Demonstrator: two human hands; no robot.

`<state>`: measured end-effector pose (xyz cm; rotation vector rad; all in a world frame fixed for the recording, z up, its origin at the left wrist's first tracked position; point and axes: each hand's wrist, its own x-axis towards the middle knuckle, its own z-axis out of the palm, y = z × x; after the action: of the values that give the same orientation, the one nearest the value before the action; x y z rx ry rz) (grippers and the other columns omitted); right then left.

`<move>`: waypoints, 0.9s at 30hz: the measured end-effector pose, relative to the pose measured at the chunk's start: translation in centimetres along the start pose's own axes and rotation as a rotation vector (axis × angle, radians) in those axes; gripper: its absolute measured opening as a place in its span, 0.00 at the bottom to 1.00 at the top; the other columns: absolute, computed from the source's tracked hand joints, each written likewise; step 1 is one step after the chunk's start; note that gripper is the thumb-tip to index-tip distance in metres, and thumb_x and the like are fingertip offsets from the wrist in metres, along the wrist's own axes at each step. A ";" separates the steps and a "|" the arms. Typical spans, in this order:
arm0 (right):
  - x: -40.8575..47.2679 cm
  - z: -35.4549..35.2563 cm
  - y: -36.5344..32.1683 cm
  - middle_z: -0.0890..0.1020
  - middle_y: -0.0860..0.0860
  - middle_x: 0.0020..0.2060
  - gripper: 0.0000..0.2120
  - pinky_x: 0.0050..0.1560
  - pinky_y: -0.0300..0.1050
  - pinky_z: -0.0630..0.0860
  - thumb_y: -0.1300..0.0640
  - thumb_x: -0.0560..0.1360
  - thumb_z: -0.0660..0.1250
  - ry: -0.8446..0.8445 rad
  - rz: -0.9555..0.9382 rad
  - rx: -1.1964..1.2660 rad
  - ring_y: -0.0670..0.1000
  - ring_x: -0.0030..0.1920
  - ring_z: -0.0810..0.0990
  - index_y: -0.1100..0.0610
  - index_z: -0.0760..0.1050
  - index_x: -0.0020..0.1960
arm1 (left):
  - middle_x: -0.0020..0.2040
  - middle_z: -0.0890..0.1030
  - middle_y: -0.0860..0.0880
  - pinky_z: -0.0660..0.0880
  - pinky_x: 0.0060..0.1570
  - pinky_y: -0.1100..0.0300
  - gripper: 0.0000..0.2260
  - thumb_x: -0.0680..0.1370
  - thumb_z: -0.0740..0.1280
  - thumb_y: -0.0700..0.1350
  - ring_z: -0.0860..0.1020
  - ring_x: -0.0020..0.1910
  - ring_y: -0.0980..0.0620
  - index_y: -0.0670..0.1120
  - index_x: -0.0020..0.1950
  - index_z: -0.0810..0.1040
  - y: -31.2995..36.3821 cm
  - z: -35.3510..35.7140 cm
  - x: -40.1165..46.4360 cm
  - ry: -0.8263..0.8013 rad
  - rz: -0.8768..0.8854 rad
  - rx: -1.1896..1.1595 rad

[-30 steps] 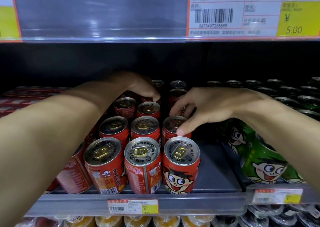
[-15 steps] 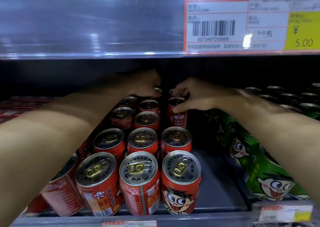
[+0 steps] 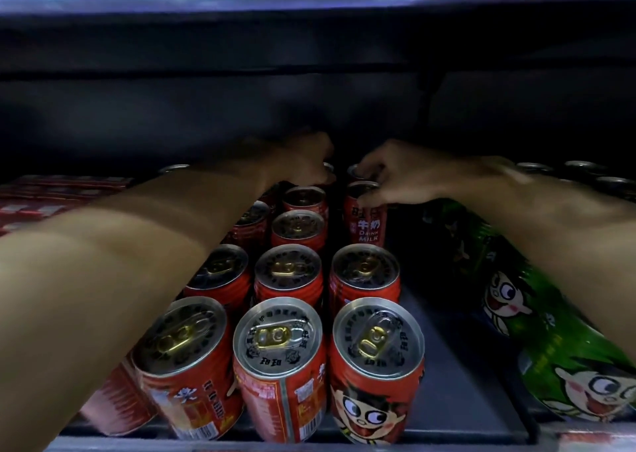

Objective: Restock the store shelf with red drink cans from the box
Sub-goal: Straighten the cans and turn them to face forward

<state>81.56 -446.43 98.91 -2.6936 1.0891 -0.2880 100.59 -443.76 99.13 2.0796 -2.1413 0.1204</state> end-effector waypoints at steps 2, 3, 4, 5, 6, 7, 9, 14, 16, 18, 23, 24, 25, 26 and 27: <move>0.3 0.1 0.1 0.79 0.48 0.57 0.27 0.48 0.39 0.69 0.50 0.72 0.76 0.011 -0.010 0.007 0.46 0.52 0.75 0.55 0.75 0.67 | 0.48 0.80 0.51 0.73 0.42 0.55 0.09 0.76 0.68 0.50 0.77 0.44 0.52 0.49 0.54 0.79 0.4 0.1 0.1 -0.008 -0.003 0.001; 0.3 0.1 0.1 0.78 0.48 0.56 0.27 0.48 0.39 0.69 0.50 0.72 0.76 0.006 -0.007 0.008 0.46 0.52 0.75 0.55 0.74 0.68 | 0.49 0.80 0.51 0.75 0.44 0.54 0.11 0.76 0.68 0.50 0.78 0.45 0.51 0.49 0.57 0.79 0.5 0.2 0.2 -0.022 -0.007 0.003; 0.3 0.1 0.0 0.78 0.47 0.57 0.29 0.48 0.38 0.69 0.50 0.72 0.76 -0.002 -0.002 0.014 0.46 0.53 0.75 0.55 0.73 0.69 | 0.51 0.80 0.50 0.76 0.45 0.53 0.12 0.77 0.68 0.50 0.78 0.46 0.50 0.49 0.58 0.79 0.6 0.2 0.3 -0.035 -0.018 0.005; 0.3 0.1 0.0 0.78 0.48 0.59 0.30 0.48 0.38 0.69 0.50 0.71 0.76 -0.011 0.002 0.024 0.46 0.54 0.75 0.54 0.72 0.70 | 0.52 0.80 0.49 0.77 0.47 0.52 0.12 0.77 0.68 0.50 0.78 0.48 0.49 0.49 0.59 0.78 0.7 0.3 0.4 -0.049 -0.031 0.008; 0.3 -0.1 0.0 0.78 0.48 0.61 0.31 0.49 0.38 0.69 0.50 0.71 0.76 -0.015 0.003 0.032 0.46 0.54 0.76 0.54 0.72 0.71 | 0.52 0.79 0.49 0.76 0.46 0.53 0.13 0.77 0.67 0.49 0.78 0.48 0.49 0.49 0.60 0.78 0.7 0.4 0.5 -0.059 -0.046 0.017; 0.2 -0.2 0.0 0.78 0.48 0.62 0.31 0.51 0.38 0.70 0.50 0.71 0.76 -0.016 0.004 0.032 0.46 0.55 0.76 0.54 0.72 0.72 | 0.51 0.79 0.49 0.75 0.46 0.53 0.12 0.77 0.67 0.49 0.77 0.48 0.48 0.49 0.60 0.78 0.7 0.4 0.5 -0.069 -0.052 0.031; 0.0 -0.4 -0.1 0.78 0.47 0.63 0.32 0.52 0.38 0.70 0.50 0.71 0.76 -0.015 0.004 0.019 0.46 0.57 0.76 0.53 0.72 0.72 | 0.51 0.80 0.48 0.76 0.47 0.52 0.10 0.76 0.67 0.50 0.78 0.47 0.48 0.50 0.55 0.79 0.7 0.4 0.6 -0.066 -0.047 0.052; -0.4 -0.5 -0.7 0.79 0.48 0.61 0.26 0.53 0.43 0.75 0.50 0.69 0.75 -0.045 0.017 0.011 0.48 0.56 0.77 0.52 0.76 0.66 | 0.44 0.82 0.47 0.80 0.47 0.49 0.08 0.74 0.69 0.49 0.81 0.43 0.46 0.45 0.48 0.82 0.7 -1.1 0.2 -0.139 -0.090 0.013; -1.0 -0.8 -1.0 0.82 0.46 0.52 0.19 0.50 0.43 0.77 0.49 0.69 0.76 -0.068 0.002 0.008 0.46 0.49 0.78 0.51 0.80 0.58 | 0.43 0.82 0.45 0.78 0.47 0.49 0.09 0.73 0.70 0.48 0.81 0.44 0.44 0.43 0.45 0.82 0.7 -1.7 0.2 -0.202 -0.058 0.031; -1.6 -1.2 -1.4 0.82 0.43 0.42 0.16 0.47 0.43 0.77 0.48 0.68 0.77 -0.095 -0.013 0.022 0.43 0.43 0.79 0.50 0.82 0.54 | 0.44 0.83 0.46 0.78 0.47 0.49 0.08 0.72 0.71 0.48 0.81 0.47 0.45 0.44 0.45 0.82 0.4 -1.7 0.2 -0.220 -0.042 0.027; -2.6 -1.6 -2.8 0.81 0.39 0.31 0.19 0.40 0.37 0.74 0.45 0.66 0.79 -0.182 -0.065 0.017 0.40 0.39 0.78 0.48 0.82 0.55 | 0.46 0.83 0.49 0.77 0.44 0.56 0.04 0.72 0.72 0.46 0.82 0.48 0.48 0.53 0.41 0.78 -0.7 -1.3 0.2 -0.166 -0.085 -0.130; -2.8 -1.7 -3.0 0.81 0.39 0.31 0.20 0.40 0.37 0.73 0.45 0.66 0.79 -0.195 -0.079 0.010 0.40 0.38 0.78 0.48 0.82 0.56 | 0.46 0.83 0.50 0.77 0.45 0.56 0.05 0.72 0.72 0.46 0.82 0.48 0.48 0.54 0.40 0.77 -0.8 -1.3 0.2 -0.166 -0.084 -0.153; -2.9 -1.7 -3.3 0.81 0.40 0.33 0.21 0.40 0.36 0.73 0.44 0.66 0.78 -0.204 -0.092 0.003 0.40 0.39 0.78 0.49 0.81 0.56 | 0.47 0.82 0.50 0.77 0.46 0.56 0.05 0.72 0.72 0.46 0.81 0.48 0.49 0.54 0.40 0.77 -0.8 -1.4 0.1 -0.165 -0.082 -0.169; -3.0 -1.7 -3.4 0.80 0.40 0.34 0.21 0.41 0.36 0.73 0.44 0.66 0.78 -0.210 -0.103 -0.003 0.40 0.39 0.78 0.48 0.81 0.56 | 0.48 0.82 0.49 0.78 0.47 0.55 0.05 0.73 0.72 0.46 0.81 0.49 0.49 0.54 0.41 0.77 -0.8 -1.5 0.0 -0.159 -0.079 -0.182; -3.1 -1.6 -3.5 0.80 0.40 0.35 0.21 0.41 0.36 0.73 0.44 0.66 0.78 -0.217 -0.111 -0.003 0.39 0.39 0.78 0.48 0.81 0.57 | 0.49 0.82 0.49 0.78 0.49 0.55 0.05 0.73 0.72 0.46 0.81 0.50 0.49 0.54 0.41 0.77 -0.9 -1.5 0.0 -0.152 -0.079 -0.189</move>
<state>81.25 -441.98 101.13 -2.7152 0.8809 -0.0104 101.57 -443.56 100.53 2.1193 -2.0557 -0.2472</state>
